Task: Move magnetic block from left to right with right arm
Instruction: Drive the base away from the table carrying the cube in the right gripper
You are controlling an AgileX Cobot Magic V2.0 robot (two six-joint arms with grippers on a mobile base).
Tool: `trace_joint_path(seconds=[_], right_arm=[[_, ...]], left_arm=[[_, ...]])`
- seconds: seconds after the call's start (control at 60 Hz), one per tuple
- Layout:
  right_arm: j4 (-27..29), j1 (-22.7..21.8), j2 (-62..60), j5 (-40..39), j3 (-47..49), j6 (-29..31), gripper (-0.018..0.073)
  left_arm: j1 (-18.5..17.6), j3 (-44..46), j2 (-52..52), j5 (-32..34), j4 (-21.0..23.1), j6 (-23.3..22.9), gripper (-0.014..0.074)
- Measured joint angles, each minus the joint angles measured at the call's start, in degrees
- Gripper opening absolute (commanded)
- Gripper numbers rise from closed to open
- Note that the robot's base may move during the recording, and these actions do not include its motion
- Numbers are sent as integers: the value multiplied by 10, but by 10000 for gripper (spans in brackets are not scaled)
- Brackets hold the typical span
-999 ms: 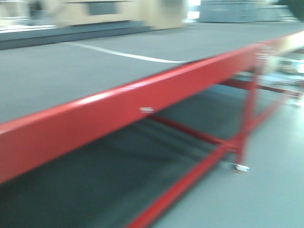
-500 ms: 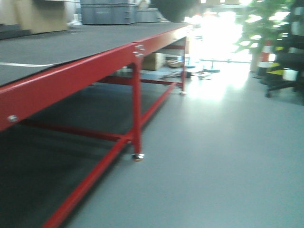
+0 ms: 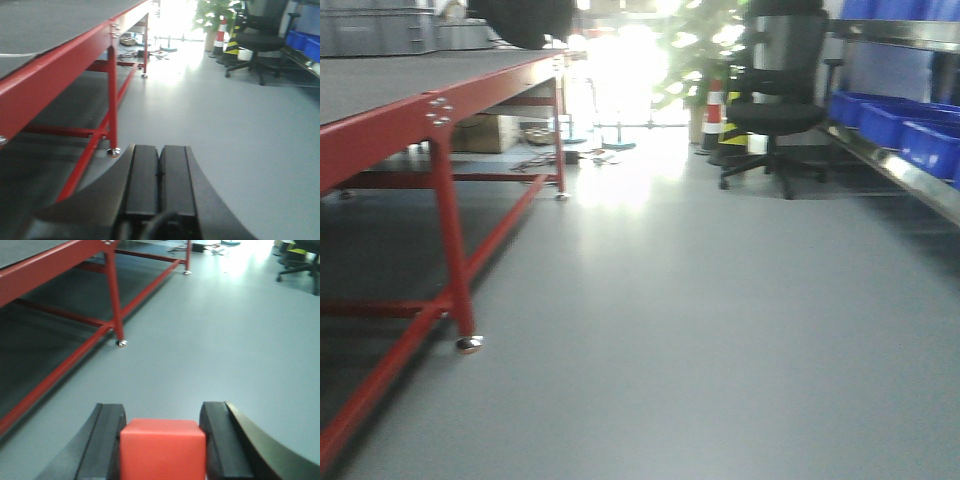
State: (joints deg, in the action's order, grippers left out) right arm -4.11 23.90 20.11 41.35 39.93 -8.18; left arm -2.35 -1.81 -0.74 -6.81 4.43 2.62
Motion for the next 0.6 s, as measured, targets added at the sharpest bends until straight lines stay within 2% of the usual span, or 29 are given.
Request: trace_joint_path(seconds=[0.6], right_arm=[[0, 0, 0, 0, 0, 0, 225]], left_arm=[[0, 0, 0, 0, 0, 0, -116]])
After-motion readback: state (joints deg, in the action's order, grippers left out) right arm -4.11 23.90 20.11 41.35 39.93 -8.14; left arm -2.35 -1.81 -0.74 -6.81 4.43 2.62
